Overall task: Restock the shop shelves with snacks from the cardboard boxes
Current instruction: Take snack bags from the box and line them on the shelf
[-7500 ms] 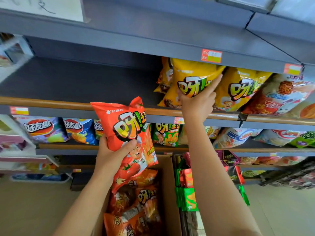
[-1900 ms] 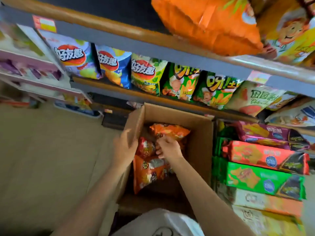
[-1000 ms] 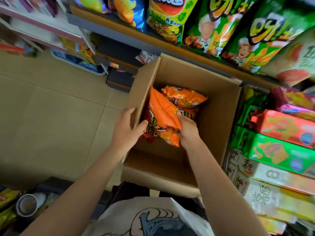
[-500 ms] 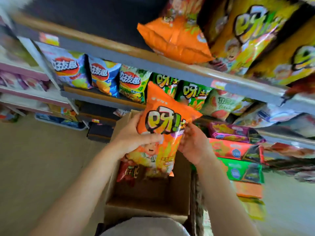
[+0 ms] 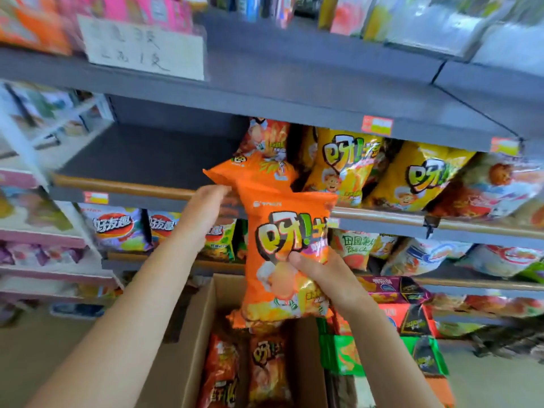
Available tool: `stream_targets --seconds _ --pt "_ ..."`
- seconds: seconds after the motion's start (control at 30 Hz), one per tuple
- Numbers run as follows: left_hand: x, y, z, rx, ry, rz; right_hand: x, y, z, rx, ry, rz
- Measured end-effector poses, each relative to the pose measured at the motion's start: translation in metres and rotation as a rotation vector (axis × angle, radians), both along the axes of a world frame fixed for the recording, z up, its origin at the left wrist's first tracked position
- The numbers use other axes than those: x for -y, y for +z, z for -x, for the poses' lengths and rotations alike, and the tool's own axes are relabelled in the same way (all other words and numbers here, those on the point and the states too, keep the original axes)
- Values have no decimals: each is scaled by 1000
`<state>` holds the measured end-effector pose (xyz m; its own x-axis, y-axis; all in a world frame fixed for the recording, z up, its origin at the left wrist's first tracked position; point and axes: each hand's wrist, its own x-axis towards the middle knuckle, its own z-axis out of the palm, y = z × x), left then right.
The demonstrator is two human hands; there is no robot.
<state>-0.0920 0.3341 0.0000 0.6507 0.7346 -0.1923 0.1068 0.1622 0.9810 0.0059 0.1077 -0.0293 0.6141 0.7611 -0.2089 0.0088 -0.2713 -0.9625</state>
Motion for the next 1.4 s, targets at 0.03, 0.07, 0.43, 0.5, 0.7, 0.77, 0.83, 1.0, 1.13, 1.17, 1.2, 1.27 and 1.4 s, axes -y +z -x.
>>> stream_targets --seconds 0.03,0.07,0.43,0.5,0.7,0.77,0.83,1.0,1.13,1.17,1.2,1.27,1.4 --pt "-6 5 -8 -9 -32 -4 -3 -2 -2 17 40 16" --pt "-10 10 -14 -4 -63 -39 -7 -1 -3 33 62 20" --pt "-69 15 -83 175 -95 18 -114 63 -73 209 -235 -111" --pt "-74 14 -87 141 -100 -57 -131 66 -85 245 -301 -131" --pt "-89 -10 -93 -9 -261 -223 -170 57 -110 286 -276 -126" --pt "-88 -17 -97 21 -292 -233 -177 57 -117 294 -282 -154" --pt "-85 -18 -101 96 -278 -246 -182 60 -121 305 -280 -195" --pt "-80 -25 -100 62 -221 -343 -179 43 -115 324 -265 -152" --pt "-69 -24 -91 -125 -275 -438 -161 28 -104 314 -251 5" --pt "-66 -22 -88 -139 -261 -446 -156 27 -101 327 -257 33" --pt "-61 -19 -82 -156 -229 -475 -151 26 -97 347 -269 47" --pt "-47 -19 -68 -178 -100 -579 -137 21 -84 428 -325 21" --pt "-2 -38 -20 -140 162 -603 -101 -5 -43 483 -445 -207"
